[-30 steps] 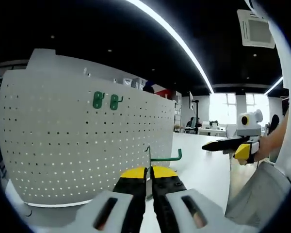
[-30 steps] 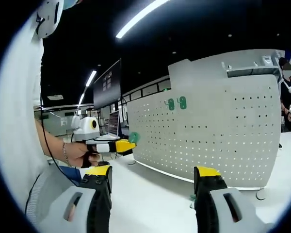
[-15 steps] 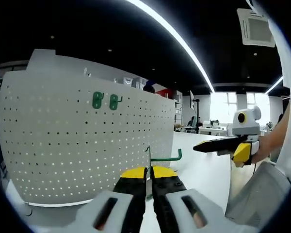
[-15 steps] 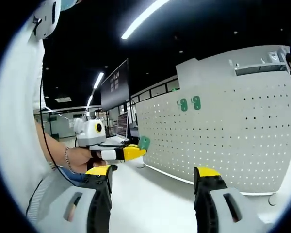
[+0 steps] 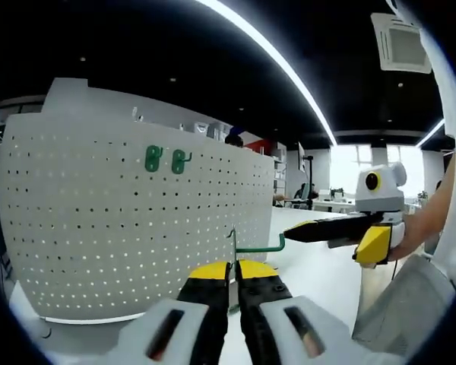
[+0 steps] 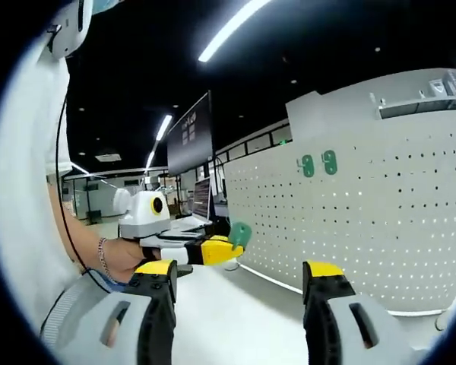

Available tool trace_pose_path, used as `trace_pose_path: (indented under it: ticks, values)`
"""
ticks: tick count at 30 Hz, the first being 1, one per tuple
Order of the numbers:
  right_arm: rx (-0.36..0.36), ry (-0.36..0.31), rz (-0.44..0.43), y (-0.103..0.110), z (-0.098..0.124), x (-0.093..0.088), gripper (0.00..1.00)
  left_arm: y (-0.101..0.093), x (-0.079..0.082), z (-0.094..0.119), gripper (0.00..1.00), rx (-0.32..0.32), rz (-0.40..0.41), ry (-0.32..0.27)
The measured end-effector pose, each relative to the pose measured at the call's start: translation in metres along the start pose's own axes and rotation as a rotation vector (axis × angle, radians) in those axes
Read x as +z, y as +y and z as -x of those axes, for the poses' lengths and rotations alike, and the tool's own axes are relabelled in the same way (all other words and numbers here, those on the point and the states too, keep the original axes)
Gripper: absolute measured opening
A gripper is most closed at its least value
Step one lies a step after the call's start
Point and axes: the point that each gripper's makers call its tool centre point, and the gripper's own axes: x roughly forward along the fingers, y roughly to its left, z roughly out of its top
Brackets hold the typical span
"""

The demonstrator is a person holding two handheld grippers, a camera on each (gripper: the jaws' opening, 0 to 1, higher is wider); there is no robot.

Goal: Insert the hook assembly into the mounting plate slot until the hook locks in place.

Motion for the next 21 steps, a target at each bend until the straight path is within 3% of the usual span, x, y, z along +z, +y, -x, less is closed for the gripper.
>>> trace_pose_path:
  ticks: [14,21]
  values:
    - [0.037,-0.007,-0.022,0.011,-0.017,0.003,0.58,-0.002,0.001,0.002,0.03,0.004,-0.002,0.0]
    - [0.027,-0.016,-0.028,0.008,-0.022,0.005,0.47,-0.001,0.003,0.003,0.03,0.009,-0.006,-0.003]
